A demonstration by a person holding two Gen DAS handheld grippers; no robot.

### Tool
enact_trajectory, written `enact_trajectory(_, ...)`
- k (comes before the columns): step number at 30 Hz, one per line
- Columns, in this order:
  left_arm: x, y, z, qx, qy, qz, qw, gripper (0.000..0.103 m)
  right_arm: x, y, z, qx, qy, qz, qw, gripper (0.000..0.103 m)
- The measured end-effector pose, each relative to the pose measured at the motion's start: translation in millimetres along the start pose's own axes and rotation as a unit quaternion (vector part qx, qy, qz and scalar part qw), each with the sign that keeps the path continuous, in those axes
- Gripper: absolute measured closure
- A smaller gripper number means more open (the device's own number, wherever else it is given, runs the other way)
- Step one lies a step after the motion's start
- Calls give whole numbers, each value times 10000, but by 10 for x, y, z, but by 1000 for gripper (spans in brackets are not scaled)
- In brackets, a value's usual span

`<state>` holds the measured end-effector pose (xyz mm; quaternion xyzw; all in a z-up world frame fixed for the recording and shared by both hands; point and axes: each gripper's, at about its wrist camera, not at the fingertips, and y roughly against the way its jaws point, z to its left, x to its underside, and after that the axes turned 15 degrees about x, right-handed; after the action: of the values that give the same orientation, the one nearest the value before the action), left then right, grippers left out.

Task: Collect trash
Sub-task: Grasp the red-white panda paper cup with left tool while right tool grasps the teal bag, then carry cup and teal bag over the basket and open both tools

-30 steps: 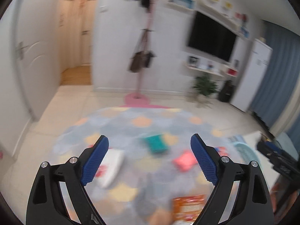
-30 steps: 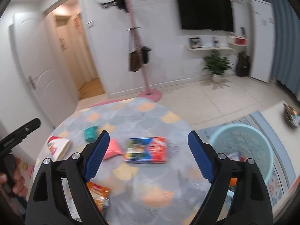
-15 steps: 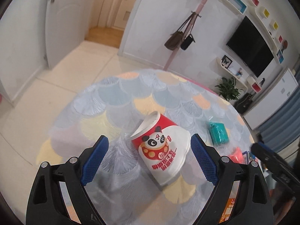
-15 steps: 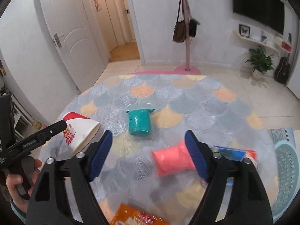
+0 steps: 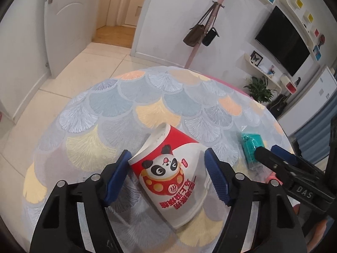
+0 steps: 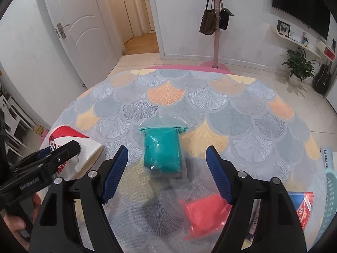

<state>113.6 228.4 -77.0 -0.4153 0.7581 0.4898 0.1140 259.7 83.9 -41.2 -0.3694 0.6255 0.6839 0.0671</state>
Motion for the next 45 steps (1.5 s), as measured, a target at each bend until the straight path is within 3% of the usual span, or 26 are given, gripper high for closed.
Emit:
enact_trajectory(3, -1, 12, 0, -24, -53, -37, 10000, 37, -8, -42, 74, 50, 95, 16, 9999, 32)
enact_trajectory(6, -5, 44, -11, 16, -105, -86, 9999, 41, -12, -92, 133, 49, 181, 81, 9998, 42)
enact_trajectory(9, -6, 89, -43, 18, -200, -137, 9997, 45, -8, -148, 170, 55, 253, 187, 9995, 63)
enact_trajectory(10, -15, 92, -57, 32, -221, -147, 9996, 46, -2, -154, 176, 38, 281, 201, 9994, 66)
enact_trajectory(17, -66, 252, -216, 301, -388, -395, 9980, 48, 48, 100, 83, 95, 195, -120, 9997, 67)
enact_trajectory(23, -95, 440, -582, 624, -733, -639, 9933, 48, 82, 512, -205, 163, -106, -516, 9985, 68)
enact_trajectory(33, -69, 391, -1624, 1192, -1596, -527, 9785, 48, 277, 1194, -1119, 866, -872, -960, 9878, 68)
enact_trajectory(39, 131, 215, -2319, 1488, -2169, -267, 9644, 48, 579, 1500, -1892, 1215, -1586, -962, 9751, 68)
enact_trajectory(45, 337, -54, -2918, 1859, -2520, 99, 9497, 47, 968, 1577, -2627, 1436, -2354, -703, 9587, 68)
